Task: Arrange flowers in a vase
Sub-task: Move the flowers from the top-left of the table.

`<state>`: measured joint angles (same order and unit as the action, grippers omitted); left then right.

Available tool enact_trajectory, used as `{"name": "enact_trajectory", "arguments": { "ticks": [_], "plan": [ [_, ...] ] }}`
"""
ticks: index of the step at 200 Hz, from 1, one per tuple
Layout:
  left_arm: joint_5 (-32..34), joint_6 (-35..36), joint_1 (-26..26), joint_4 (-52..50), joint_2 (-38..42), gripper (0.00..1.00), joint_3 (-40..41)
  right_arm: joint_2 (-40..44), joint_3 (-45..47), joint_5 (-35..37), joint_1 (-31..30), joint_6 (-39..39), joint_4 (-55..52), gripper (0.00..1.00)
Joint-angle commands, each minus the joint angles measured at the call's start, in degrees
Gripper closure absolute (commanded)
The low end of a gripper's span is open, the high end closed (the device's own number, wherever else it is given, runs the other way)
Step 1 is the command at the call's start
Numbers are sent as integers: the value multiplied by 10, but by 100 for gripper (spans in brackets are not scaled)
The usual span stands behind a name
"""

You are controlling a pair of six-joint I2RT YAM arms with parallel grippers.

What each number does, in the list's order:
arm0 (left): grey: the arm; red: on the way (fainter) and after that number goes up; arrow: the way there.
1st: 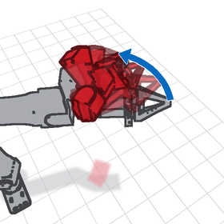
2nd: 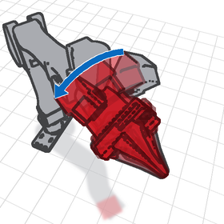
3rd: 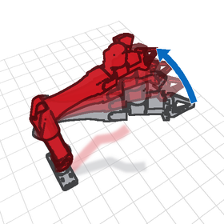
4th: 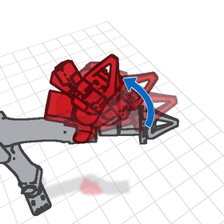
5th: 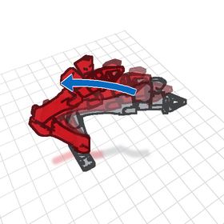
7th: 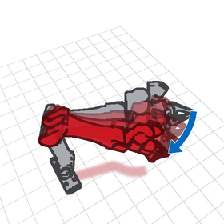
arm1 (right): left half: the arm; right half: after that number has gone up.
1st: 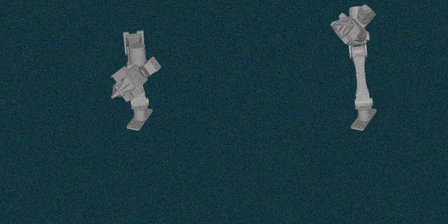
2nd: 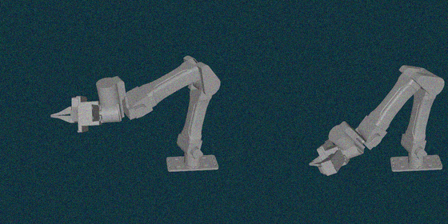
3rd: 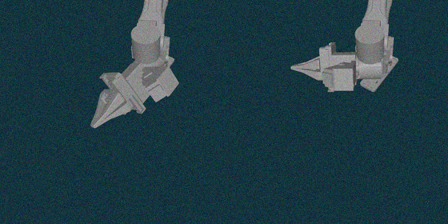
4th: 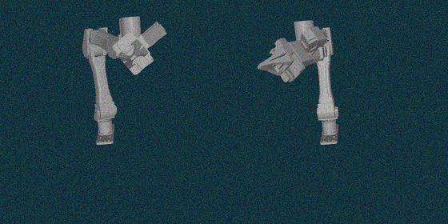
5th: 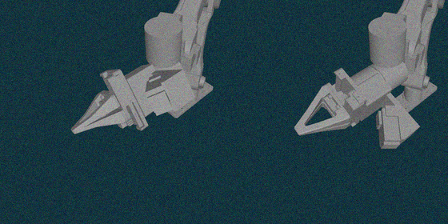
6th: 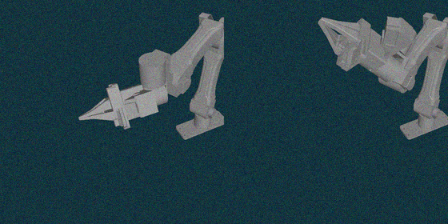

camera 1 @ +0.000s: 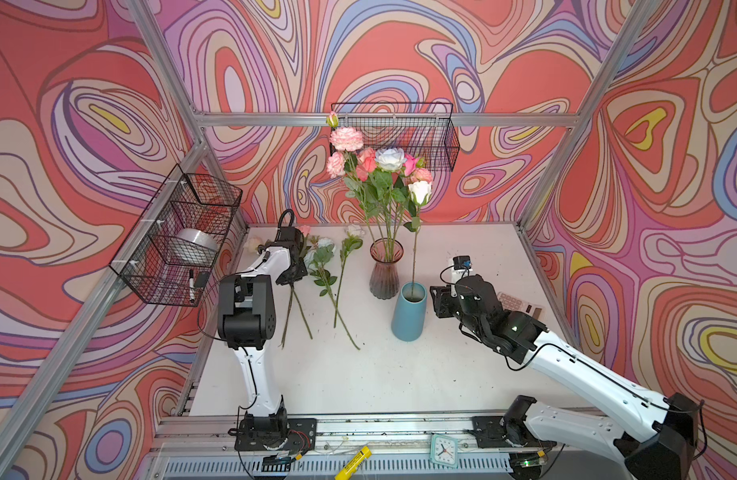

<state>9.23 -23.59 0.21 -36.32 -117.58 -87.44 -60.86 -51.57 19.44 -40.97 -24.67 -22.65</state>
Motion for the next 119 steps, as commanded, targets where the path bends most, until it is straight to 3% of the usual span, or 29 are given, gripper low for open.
{"name": "enact_trajectory", "arguments": {
  "ticks": [1,44,92,119],
  "plan": [
    [-19,13,4,-38,-23,76,-16,6,-13,3,-2,5,1,50],
    [-45,7,4,-24,-16,81,1,0,-16,3,-2,8,6,50],
    [-45,4,4,-19,-15,95,10,0,-13,3,-2,8,9,50],
    [-60,-8,4,-15,-3,98,17,5,-12,4,-2,8,5,50]
  ]
}}
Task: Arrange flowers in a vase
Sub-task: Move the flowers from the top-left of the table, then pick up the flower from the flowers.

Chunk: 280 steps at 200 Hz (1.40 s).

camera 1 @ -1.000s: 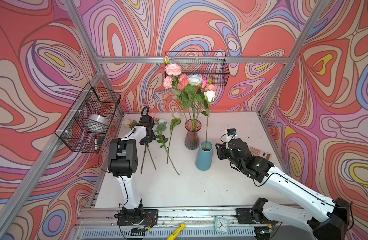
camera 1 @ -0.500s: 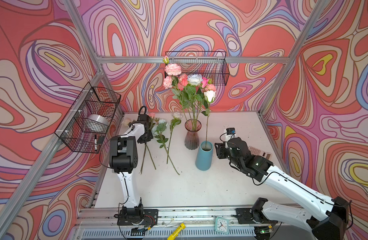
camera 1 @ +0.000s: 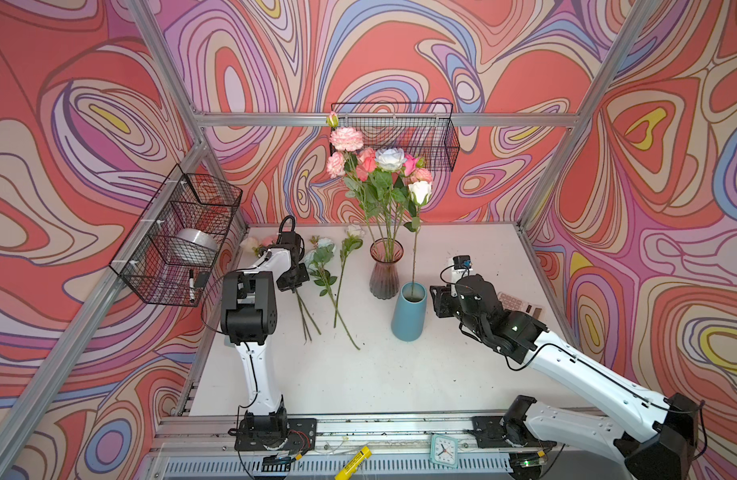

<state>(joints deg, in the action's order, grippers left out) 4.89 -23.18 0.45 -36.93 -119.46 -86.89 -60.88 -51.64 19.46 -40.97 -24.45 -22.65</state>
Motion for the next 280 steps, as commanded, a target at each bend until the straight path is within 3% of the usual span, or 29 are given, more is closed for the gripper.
{"name": "enact_trajectory", "arguments": {
  "ticks": [1,57,98,153,196,215,263,280],
  "plan": [
    [-17,-12,2,-8,17,98,12,5,-11,4,-2,5,5,50],
    [-68,-46,-5,22,111,97,90,2,-8,-7,-2,-1,16,50],
    [-85,-69,-47,48,160,97,162,-2,-7,-19,-2,-10,24,50],
    [-122,-98,-72,96,202,86,250,8,-9,-25,-2,-19,14,50],
    [-110,-88,-72,94,213,82,261,12,-10,-29,-2,-28,7,50],
    [-107,-88,-72,94,216,92,261,11,-12,-31,-2,-30,5,50],
    [-95,-87,-72,100,203,95,264,7,-14,-35,-2,-35,4,50],
    [-103,-95,-73,104,204,100,267,8,-17,-34,-2,-35,2,50]
  ]
}}
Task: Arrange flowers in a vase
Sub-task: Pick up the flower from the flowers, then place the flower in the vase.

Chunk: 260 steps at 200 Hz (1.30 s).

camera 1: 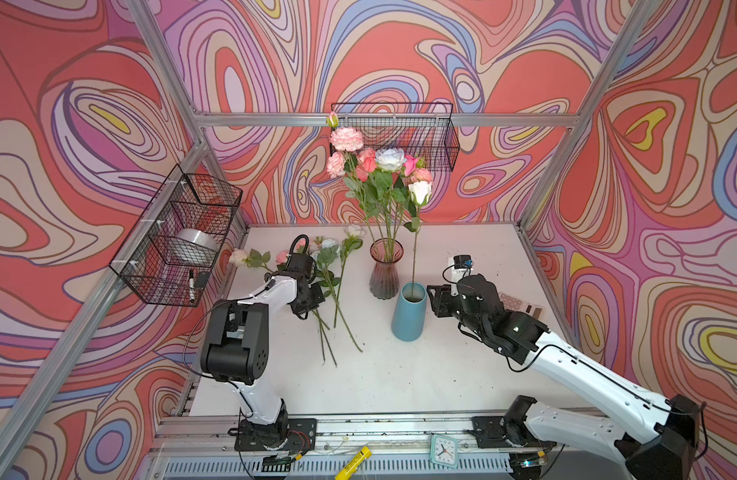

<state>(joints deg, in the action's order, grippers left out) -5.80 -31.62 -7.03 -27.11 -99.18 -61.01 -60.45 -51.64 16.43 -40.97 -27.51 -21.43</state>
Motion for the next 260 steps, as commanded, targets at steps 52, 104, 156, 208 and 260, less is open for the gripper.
{"name": "enact_trajectory", "arguments": {
  "ticks": [52,104,156,208,260],
  "plan": [
    [17,-12,-7,-37,134,100,11,2,-26,-4,-2,1,-17,50],
    [-10,16,-7,-74,255,100,-6,-2,-40,0,-2,4,-17,50],
    [-134,34,-17,113,476,100,68,14,-44,24,-2,21,-19,50],
    [-61,164,-150,187,535,100,-17,34,-24,67,-2,16,-22,49],
    [-65,218,-290,307,437,100,-124,57,-16,110,-1,9,-20,48]
  ]
}}
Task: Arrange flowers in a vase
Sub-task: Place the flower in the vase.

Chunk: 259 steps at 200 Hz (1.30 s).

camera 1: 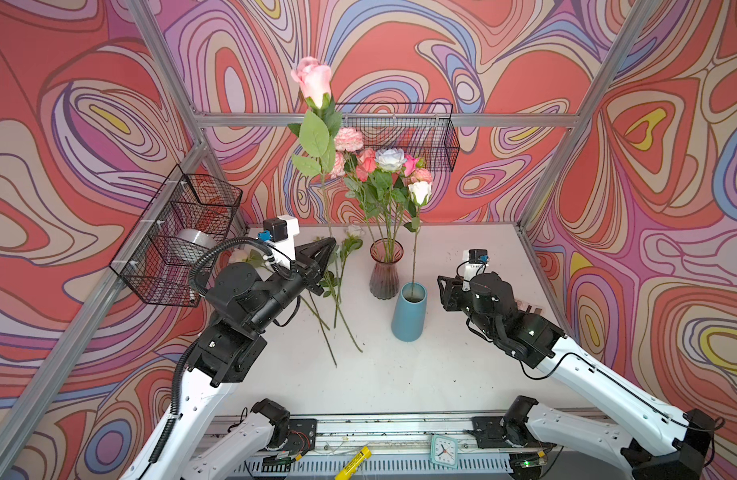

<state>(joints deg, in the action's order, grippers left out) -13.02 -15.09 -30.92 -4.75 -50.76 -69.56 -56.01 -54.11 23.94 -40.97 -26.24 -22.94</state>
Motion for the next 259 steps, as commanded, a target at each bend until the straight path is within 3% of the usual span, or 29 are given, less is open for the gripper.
{"name": "enact_trajectory", "arguments": {
  "ticks": [1,46,68,100,163,216,259],
  "plan": [
    [8,54,-54,86,-50,100,-40,13,8,35,-2,-4,-5,48],
    [-2,80,-174,211,-197,100,-99,26,20,58,1,-15,1,47],
    [4,65,-182,267,-253,100,-96,31,23,59,1,-21,-7,47],
    [46,100,-183,305,-298,100,-76,50,27,64,1,-21,-21,47],
    [93,86,-184,340,-301,100,16,54,40,60,2,-27,-26,46],
    [90,53,-185,331,-280,100,111,37,48,42,2,-38,-17,46],
    [88,52,-185,298,-269,96,135,16,35,25,3,-41,-14,46]
  ]
}}
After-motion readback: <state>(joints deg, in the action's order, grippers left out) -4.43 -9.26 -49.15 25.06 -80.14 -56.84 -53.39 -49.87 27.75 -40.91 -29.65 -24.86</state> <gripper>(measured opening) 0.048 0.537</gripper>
